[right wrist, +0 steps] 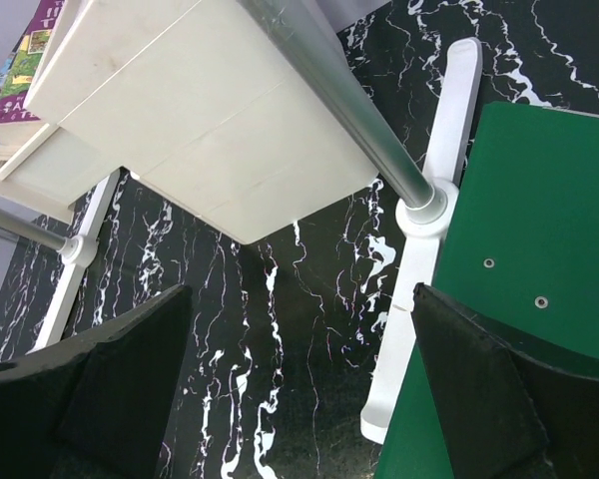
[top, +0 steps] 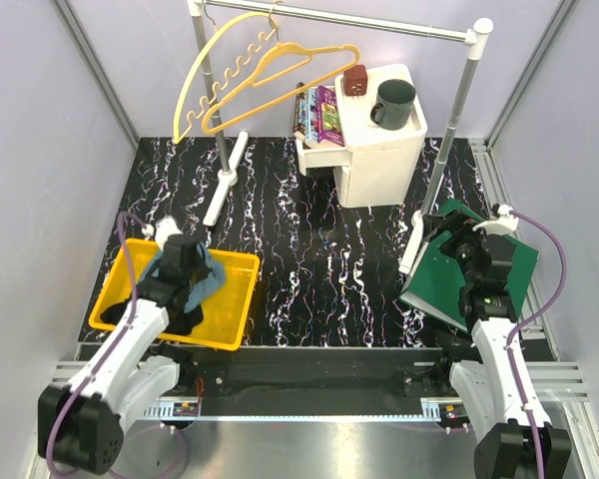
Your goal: Place the tank top on the hanger
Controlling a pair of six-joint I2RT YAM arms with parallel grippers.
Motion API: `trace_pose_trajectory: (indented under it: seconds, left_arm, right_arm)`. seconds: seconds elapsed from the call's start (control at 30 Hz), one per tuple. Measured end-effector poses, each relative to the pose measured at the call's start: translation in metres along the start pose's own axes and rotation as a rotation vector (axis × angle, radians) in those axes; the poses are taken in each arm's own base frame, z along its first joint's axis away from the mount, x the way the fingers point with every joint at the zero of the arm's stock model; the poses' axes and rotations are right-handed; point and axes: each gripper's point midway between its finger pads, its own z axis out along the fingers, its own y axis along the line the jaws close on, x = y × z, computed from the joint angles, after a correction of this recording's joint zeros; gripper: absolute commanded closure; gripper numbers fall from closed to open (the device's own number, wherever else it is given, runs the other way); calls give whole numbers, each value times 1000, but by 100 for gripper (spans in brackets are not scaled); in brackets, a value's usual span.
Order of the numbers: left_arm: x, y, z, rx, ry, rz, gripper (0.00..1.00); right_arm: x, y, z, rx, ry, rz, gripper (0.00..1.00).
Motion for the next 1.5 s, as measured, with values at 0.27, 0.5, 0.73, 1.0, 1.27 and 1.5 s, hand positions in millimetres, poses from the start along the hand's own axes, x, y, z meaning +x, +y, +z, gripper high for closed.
trace_pose_trajectory:
  seconds: [0.27, 0.5, 0.73, 1.0, 1.27, 1.5]
  left_arm:
    - [-157, -103, -140, 440, -377, -26, 100]
    - [-201, -184, -233, 766, -437, 119, 100]
    - [-199, -272, -284, 1005, -394, 283, 100]
    - [-178, -364, -330, 1180, -374, 439, 100]
    - [-79, -381, -214, 1005, -183, 601, 1]
    - [69, -292, -83, 722, 139, 775, 1]
  right_arm:
    - [-1, -3, -1, 18, -6, 1, 0]
    - [3, -5, -1, 26, 9, 3, 0]
    - [6, -7, -1, 34, 22, 4, 0]
    - [12, -10, 0, 47, 45, 7, 0]
    - [18, -14, 5, 63, 81, 14, 0]
    - [44, -16, 24, 60, 227, 38, 0]
